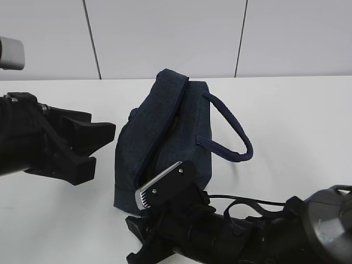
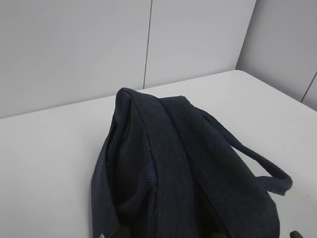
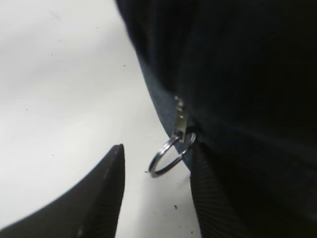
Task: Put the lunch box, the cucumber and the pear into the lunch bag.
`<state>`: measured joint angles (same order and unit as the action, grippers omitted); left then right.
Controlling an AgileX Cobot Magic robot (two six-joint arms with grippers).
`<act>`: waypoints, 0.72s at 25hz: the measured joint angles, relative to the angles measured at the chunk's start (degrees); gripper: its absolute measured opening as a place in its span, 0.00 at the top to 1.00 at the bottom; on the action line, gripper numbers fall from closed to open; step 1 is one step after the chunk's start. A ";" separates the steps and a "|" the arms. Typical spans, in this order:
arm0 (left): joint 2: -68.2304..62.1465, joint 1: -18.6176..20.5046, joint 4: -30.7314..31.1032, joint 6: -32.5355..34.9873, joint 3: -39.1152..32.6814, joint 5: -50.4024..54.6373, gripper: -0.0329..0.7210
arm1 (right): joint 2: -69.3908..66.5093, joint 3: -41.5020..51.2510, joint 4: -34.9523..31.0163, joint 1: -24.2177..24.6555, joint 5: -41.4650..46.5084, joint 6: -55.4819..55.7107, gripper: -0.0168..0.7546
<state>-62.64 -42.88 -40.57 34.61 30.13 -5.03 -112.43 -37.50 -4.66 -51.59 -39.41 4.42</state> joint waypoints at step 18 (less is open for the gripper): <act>0.00 0.00 0.00 0.00 0.00 0.00 0.55 | -0.07 -0.09 -2.61 0.00 -0.21 0.22 0.65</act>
<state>-62.64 -42.88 -40.57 34.61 30.13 -5.03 -112.50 -37.59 -7.27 -51.59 -39.62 4.64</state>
